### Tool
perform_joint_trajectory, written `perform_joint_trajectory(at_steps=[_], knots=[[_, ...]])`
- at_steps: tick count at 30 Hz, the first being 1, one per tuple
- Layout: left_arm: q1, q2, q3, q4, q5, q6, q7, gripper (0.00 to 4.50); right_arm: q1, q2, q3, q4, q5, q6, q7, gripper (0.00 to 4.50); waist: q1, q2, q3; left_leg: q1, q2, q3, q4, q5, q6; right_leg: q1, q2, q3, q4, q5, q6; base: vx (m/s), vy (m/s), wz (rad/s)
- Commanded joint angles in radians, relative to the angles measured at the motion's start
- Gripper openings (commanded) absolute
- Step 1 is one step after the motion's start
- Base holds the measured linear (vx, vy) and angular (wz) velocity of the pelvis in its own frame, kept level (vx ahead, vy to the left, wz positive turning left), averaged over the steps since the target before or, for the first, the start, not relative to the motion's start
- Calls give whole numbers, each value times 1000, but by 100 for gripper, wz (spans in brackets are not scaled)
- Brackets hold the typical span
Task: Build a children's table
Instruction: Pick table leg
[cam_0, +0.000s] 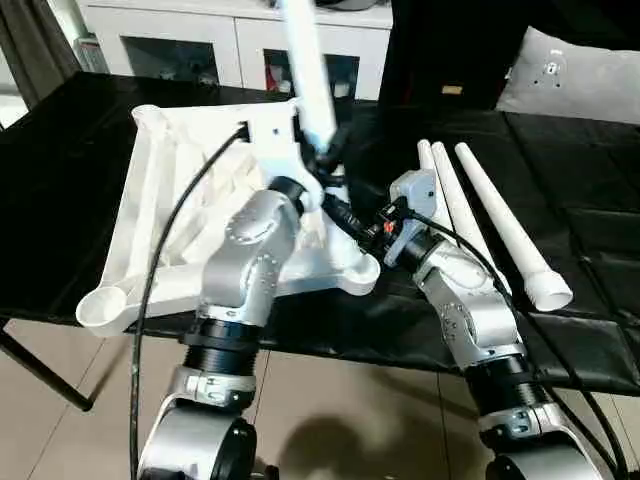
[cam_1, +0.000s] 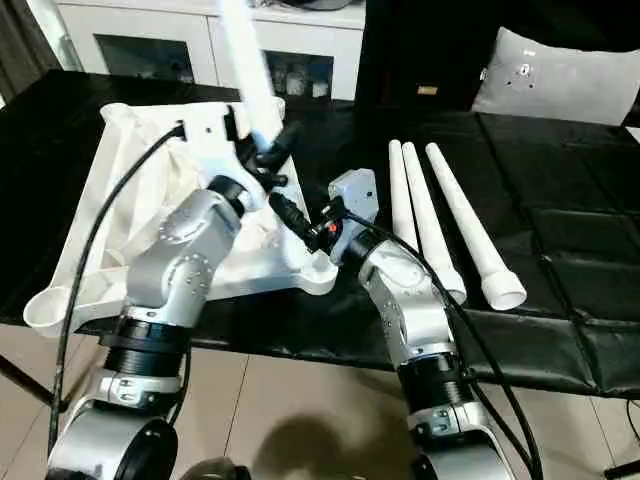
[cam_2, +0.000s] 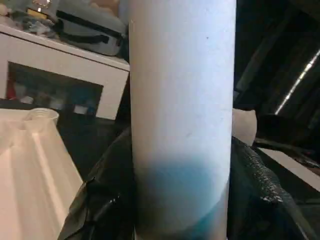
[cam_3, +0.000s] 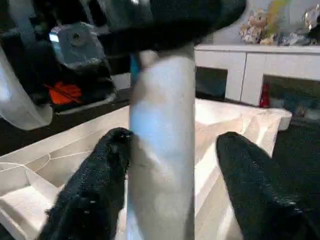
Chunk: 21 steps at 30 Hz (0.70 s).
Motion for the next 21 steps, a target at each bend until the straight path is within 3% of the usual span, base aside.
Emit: perform_joint_trajectory(at_steps=[1,4,5,6,8,10,11,14,16,18,21], knots=[[-14,8,7,5,5,5,10,184,-22,-12,-40,20,0,29,-48,318,-2,-6,-73,22,101,-46,-67,-71,81,51,-154,81,-74,-52,-153,0,0,0],[-19,18,15,11,5,4,9,184,-30,-25,-50,27,1,45,-57,345,-3,-6,-73,22,100,-45,-66,-77,73,51,-154,82,-76,-65,-151,0,0,0],[-21,23,17,14,5,3,8,184,-32,-31,-49,25,0,50,-53,345,-1,-11,-72,21,99,-45,-67,-74,74,52,-155,81,-76,-68,-148,0,0,0],[-24,30,20,18,5,2,6,184,-28,-40,-41,21,-10,22,-38,353,0,-6,-72,22,99,-45,-66,-73,72,51,-154,81,-76,-72,-143,0,0,0],[-31,44,26,29,7,0,4,182,-21,-52,-35,12,-8,4,-6,382,-1,-8,-73,22,98,-44,-66,-72,70,51,-153,82,-76,-69,-136,0,0,0],[-31,46,27,30,8,0,3,182,-20,-54,-34,11,-7,3,-2,382,-1,-8,-73,20,96,-44,-65,-71,76,53,-153,81,-76,-63,-134,0,0,0],[-41,65,33,48,13,2,-1,182,-14,-67,-34,3,-8,-10,12,401,1,-4,-74,20,97,-45,-65,-67,78,52,-154,80,-75,-59,-137,0,0,0],[-52,92,37,69,22,5,-14,182,-7,-80,-49,-13,20,-4,39,428,1,-5,-75,22,97,-45,-64,-69,86,51,-153,80,-75,-51,-138,0,0,0],[-61,116,42,78,21,15,-32,182,-1,-100,-66,-33,47,19,60,437,4,-3,-75,23,100,-47,-65,-69,86,52,-153,79,-72,-46,-139,0,0,0],[-64,161,30,73,5,52,-104,182,-8,-133,-122,-62,127,119,75,450,3,-5,-74,24,101,-48,-66,-61,90,52,-152,79,-70,-34,-143,0,0,0],[-66,182,27,71,-40,95,-183,182,-27,-157,-157,-47,178,188,102,450,6,-2,-75,25,100,-45,-64,-56,88,50,-153,80,-70,-37,-153,0,0,0]])
